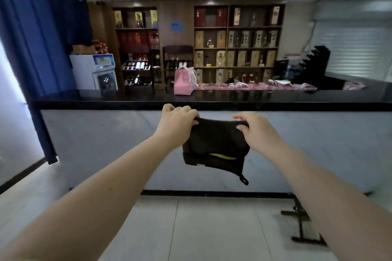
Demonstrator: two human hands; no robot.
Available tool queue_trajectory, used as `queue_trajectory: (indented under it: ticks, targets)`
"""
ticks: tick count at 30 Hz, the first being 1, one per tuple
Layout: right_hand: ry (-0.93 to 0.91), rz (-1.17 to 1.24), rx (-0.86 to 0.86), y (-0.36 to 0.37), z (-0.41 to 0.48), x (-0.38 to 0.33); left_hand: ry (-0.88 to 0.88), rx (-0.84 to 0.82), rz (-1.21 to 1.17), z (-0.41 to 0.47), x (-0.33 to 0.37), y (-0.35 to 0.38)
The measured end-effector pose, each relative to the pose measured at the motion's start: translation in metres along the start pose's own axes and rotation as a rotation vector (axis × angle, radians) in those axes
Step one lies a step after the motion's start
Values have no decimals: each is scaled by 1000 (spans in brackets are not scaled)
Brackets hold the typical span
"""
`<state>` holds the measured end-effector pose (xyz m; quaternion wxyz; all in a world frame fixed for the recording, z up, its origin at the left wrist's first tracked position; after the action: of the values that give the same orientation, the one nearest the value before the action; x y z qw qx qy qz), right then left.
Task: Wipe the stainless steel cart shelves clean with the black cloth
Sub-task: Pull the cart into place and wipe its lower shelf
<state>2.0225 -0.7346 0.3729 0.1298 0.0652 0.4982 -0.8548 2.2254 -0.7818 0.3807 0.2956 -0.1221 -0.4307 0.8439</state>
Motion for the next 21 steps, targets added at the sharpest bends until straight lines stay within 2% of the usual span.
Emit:
queue_trajectory:
  ticks: [8,13,21]
  targets:
    - [134,-249,82,6,117,143,204,11,-151,193,19,119]
    - [140,-392,-63,23,161,244,324,-56,-170,280,57,208]
    - [421,-510,8,6,189,420,617,-49,-296,410,159,341]
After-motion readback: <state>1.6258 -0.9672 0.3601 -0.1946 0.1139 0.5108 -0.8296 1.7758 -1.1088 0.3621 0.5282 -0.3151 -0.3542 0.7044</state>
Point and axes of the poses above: each hand's wrist, its own z-axis towards the middle knuckle, its own y-axis out of the palm, x = y × z, the point moved 6 cm from there along z, towards the middle knuckle, and after that the axes turned 14 degrees about -z, right-handed, at the moved point
